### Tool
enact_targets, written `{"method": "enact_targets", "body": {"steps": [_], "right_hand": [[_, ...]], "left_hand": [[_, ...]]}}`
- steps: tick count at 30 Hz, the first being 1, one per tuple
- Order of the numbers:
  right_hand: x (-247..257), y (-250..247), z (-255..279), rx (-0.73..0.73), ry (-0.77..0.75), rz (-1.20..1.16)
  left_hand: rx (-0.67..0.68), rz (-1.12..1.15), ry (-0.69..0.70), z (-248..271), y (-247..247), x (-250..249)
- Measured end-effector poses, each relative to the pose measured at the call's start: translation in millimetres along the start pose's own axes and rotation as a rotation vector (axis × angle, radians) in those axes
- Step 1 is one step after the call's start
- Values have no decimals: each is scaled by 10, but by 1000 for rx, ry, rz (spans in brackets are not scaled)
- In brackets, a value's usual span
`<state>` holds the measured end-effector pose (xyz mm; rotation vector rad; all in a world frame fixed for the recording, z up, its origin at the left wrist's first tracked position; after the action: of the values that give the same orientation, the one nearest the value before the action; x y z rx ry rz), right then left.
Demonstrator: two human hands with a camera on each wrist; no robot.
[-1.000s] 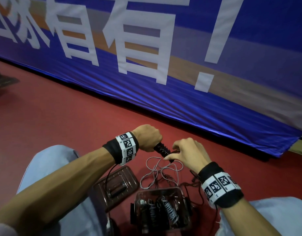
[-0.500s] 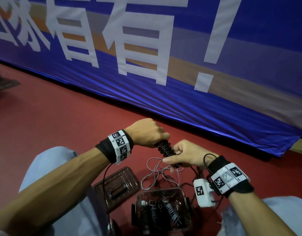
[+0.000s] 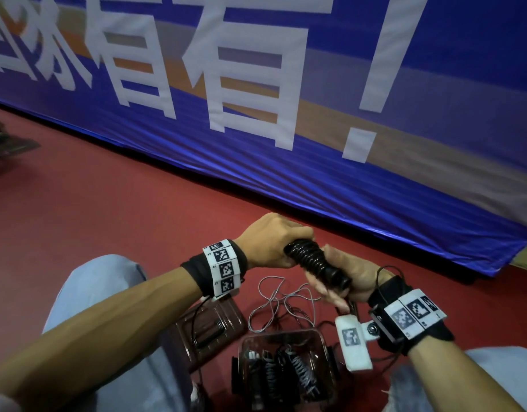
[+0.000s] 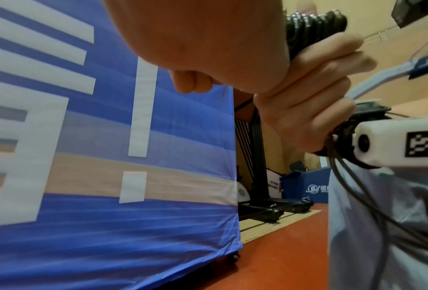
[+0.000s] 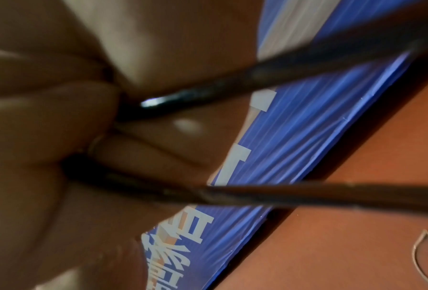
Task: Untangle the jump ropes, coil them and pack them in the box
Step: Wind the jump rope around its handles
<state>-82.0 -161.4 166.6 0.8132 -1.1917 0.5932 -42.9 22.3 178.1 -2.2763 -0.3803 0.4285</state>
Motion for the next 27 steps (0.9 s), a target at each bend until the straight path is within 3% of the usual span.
{"method": "enact_targets", "body": {"steps": [3,7,10,14,17,25,27], "right_hand": [[47,-28,-9,-35,-33,-236],[148,0,-136,-493,-110,-430],[10,-31,-318,-709,-101,-517],[-244,-102,-506,-1023,4,-570],[-409,-50,-571,-1155,147,-438],[-504,83,-522,-1099,395,457],[-440,43,-452,-1036,393,517]], "left_hand": [[-81,77,-268,-32,48,-64],[-102,194,-750,-108,112,-109],[18,58,-914,-113,156,-79],[164,-157,-929,-72,289,-5],[278,-332,-907,-40,399,56],[630,-484,-824,98,531,151],[735,-486,-777,109,499,169]]}}
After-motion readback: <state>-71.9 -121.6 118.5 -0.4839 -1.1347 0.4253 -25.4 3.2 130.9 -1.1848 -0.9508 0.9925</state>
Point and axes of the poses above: each hand's wrist, its own z-axis away from the middle knuckle, its own y-axis out of the palm, x = y × z, the point moved 1 cm from there along -z, towards the middle knuckle, and after that the axes turned 7 degrees about -x, right-handed, at the moved point
